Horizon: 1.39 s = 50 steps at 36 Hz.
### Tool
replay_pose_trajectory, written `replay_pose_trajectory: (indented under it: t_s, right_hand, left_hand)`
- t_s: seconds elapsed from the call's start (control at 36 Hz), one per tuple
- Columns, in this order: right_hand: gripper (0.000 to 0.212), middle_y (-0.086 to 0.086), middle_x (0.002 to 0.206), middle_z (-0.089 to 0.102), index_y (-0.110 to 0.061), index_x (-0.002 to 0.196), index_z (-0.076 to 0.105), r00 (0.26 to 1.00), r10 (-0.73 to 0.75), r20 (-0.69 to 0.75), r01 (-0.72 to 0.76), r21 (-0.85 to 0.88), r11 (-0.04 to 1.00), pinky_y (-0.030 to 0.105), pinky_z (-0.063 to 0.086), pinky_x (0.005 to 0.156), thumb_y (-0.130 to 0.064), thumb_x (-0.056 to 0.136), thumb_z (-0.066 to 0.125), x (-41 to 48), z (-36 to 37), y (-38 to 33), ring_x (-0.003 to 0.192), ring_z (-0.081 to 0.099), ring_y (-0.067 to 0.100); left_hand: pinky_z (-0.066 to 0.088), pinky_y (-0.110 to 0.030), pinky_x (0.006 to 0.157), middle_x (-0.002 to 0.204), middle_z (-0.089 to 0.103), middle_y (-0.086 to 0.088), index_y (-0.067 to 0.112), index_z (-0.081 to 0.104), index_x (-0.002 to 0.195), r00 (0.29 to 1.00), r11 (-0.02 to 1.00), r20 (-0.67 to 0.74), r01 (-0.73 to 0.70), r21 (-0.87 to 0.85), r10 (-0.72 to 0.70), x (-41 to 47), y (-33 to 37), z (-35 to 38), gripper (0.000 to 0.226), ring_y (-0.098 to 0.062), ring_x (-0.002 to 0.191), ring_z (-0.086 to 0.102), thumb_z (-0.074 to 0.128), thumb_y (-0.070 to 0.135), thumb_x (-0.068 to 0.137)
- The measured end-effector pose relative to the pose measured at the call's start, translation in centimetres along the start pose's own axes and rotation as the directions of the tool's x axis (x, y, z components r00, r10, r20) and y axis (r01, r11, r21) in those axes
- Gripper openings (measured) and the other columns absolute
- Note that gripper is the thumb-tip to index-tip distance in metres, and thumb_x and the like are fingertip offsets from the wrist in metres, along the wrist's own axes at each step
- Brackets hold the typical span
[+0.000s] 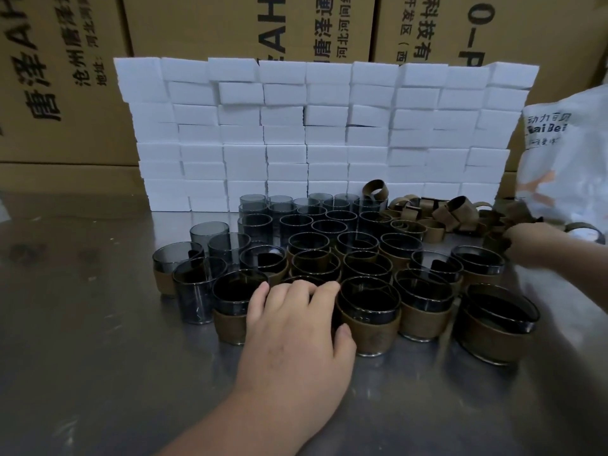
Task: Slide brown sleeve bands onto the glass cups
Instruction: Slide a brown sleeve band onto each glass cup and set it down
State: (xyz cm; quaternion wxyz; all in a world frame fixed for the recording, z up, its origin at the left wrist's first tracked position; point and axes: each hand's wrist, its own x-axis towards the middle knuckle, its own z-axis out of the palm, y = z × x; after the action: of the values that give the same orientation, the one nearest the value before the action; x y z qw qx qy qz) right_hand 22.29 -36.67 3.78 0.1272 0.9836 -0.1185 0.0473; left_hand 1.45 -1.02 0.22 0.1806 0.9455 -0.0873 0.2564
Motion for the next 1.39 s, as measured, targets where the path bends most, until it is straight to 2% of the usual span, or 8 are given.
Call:
replay_pose_trajectory:
  t_s: [0.33,0.56,0.67,0.81,0.94,1.14,1.28,1.39]
  right_hand:
    - [0.036,0.011,0.105,0.061,-0.021,0.124,0.051,0.975,-0.122,-0.187,0.146,0.123,0.982,0.027,0.039,0.057,-0.014,0.089,0.05,-2.7,-4.7,-1.7,0.078,0.052,0.023]
    - [0.03,0.002,0.099,0.06,-0.023,0.122,0.043,0.817,-0.312,-0.486,0.487,0.29,0.824,0.03,0.037,0.064,-0.016,0.093,0.044,-8.8,-12.9,-11.1,0.079,0.052,0.025]
    - [0.028,-0.002,0.092,0.053,-0.029,0.102,0.057,0.778,-0.462,-0.426,0.583,0.216,0.783,0.024,0.038,0.063,-0.006,0.091,0.044,-12.1,-15.3,-17.6,0.083,0.053,0.023]
    - [0.032,0.008,0.115,0.06,-0.009,0.122,0.058,0.739,-0.594,-0.319,0.667,0.22,0.712,0.03,0.047,0.085,-0.009,0.093,0.043,-14.8,-15.7,-25.4,0.1,0.058,0.024]
    - [0.019,0.008,0.087,0.053,-0.003,0.093,0.056,0.681,-0.693,-0.238,0.732,0.25,0.634,0.024,0.039,0.064,-0.013,0.095,0.04,-16.4,-15.4,-30.6,0.082,0.048,0.021]
    - [0.027,0.016,0.122,0.055,0.0,0.117,0.054,0.684,-0.708,-0.178,0.714,0.361,0.599,0.029,0.043,0.082,-0.007,0.093,0.043,-16.7,-14.5,-33.4,0.109,0.054,0.028]
    - [0.035,0.011,0.119,0.058,-0.006,0.128,0.051,0.651,-0.746,-0.142,0.75,0.27,0.603,0.025,0.041,0.077,-0.007,0.094,0.045,-16.3,-14.6,-32.6,0.093,0.053,0.023]
    - [0.03,0.009,0.12,0.062,-0.007,0.119,0.061,0.658,-0.727,-0.199,0.753,0.192,0.629,0.029,0.046,0.088,-0.007,0.093,0.045,-15.5,-14.2,-32.4,0.107,0.058,0.024]
  left_hand:
    - [-0.003,-0.031,0.111,0.124,0.043,0.017,0.036,0.033,0.137,0.999,0.999,-0.032,-0.014,0.031,0.015,0.0,-0.3,0.6,0.048,-0.008,0.123,0.03,0.036,0.044,0.089]
    - [-0.003,-0.032,0.11,0.124,0.045,0.013,0.034,0.034,0.137,0.999,0.999,-0.034,-0.028,0.029,0.029,0.1,-0.3,0.7,0.048,-0.011,0.121,0.032,0.037,0.043,0.089]
    - [-0.002,-0.033,0.111,0.124,0.045,0.013,0.035,0.034,0.137,0.999,0.999,-0.035,-0.032,0.027,0.033,0.0,-0.3,0.6,0.048,-0.011,0.122,0.033,0.037,0.043,0.09]
    - [-0.002,-0.034,0.111,0.123,0.045,0.01,0.033,0.033,0.138,0.999,0.998,-0.013,-0.034,0.045,0.035,0.1,-0.3,0.5,0.049,-0.014,0.121,0.034,0.037,0.043,0.09]
    - [0.006,-0.037,0.112,0.108,0.05,0.004,0.026,0.049,0.111,0.999,0.995,0.026,-0.03,0.1,0.027,0.3,-0.1,0.2,0.035,-0.017,0.113,0.039,0.028,0.042,0.089]
    - [0.001,-0.039,0.112,0.136,0.041,-0.001,0.024,0.032,0.136,0.997,0.991,0.025,-0.075,0.112,0.073,0.0,-0.3,0.3,0.05,-0.023,0.131,0.025,0.035,0.044,0.09]
    - [0.006,-0.038,0.111,0.12,0.05,0.002,0.025,0.044,0.122,0.998,0.994,0.011,-0.064,0.092,0.063,0.2,-0.2,0.2,0.037,-0.02,0.119,0.036,0.039,0.041,0.09]
    - [0.009,-0.038,0.109,0.106,0.055,0.002,0.024,0.051,0.105,0.998,0.991,0.018,-0.057,0.124,0.055,0.2,-0.1,0.1,0.027,-0.019,0.11,0.042,0.034,0.039,0.089]
